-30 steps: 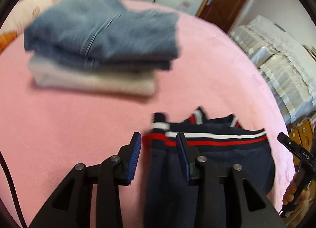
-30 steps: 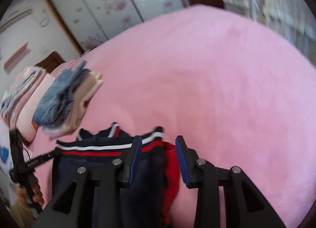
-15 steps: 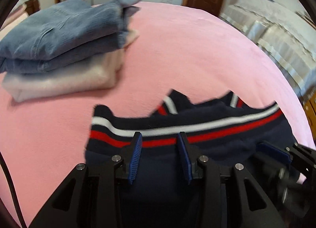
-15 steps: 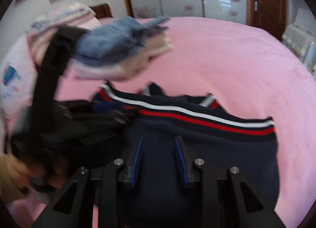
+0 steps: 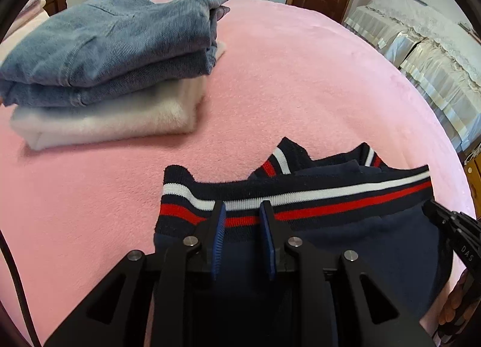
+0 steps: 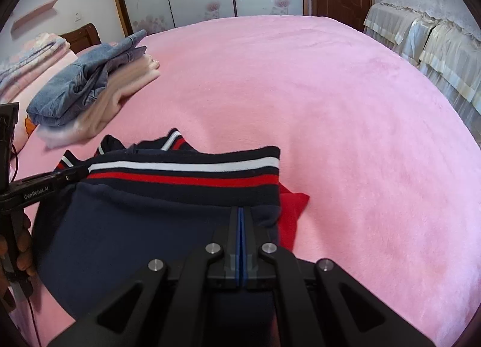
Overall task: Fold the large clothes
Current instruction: 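Fold the hem band up over the collar with both tools, then open both tools and release the folded hem onto the jacket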
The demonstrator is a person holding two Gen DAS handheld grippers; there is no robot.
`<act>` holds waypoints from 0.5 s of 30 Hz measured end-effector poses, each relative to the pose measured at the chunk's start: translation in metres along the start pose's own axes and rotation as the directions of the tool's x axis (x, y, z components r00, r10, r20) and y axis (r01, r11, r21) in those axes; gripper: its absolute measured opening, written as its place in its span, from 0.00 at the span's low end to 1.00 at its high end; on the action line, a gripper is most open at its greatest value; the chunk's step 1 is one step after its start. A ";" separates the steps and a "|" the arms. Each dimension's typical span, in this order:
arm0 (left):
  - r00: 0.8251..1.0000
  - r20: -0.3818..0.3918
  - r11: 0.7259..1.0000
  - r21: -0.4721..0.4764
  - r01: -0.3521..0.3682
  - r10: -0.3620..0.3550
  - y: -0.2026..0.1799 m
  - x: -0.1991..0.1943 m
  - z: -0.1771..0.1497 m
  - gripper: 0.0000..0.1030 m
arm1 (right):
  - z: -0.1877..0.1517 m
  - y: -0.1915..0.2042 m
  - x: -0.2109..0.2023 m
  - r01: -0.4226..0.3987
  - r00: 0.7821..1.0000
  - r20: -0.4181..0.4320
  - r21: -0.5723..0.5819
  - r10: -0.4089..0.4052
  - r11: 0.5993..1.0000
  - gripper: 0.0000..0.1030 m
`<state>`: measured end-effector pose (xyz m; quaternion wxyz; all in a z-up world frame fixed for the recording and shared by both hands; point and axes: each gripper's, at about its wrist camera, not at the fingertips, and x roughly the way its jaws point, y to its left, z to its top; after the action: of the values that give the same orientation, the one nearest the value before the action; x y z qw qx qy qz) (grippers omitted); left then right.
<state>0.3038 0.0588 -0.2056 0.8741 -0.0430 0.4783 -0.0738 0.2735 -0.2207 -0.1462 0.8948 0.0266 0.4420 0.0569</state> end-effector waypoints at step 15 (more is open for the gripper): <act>0.998 0.066 0.999 -0.039 -0.008 0.011 -0.015 -0.132 -0.031 0.72 | -0.014 0.028 -0.108 -0.077 0.995 0.071 0.057 0.073 0.995 0.04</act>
<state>0.2059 0.0662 -0.1106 0.8887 -0.0603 0.4506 -0.0588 0.1951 -0.2065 -0.0665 0.9055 0.0716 0.4112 0.0762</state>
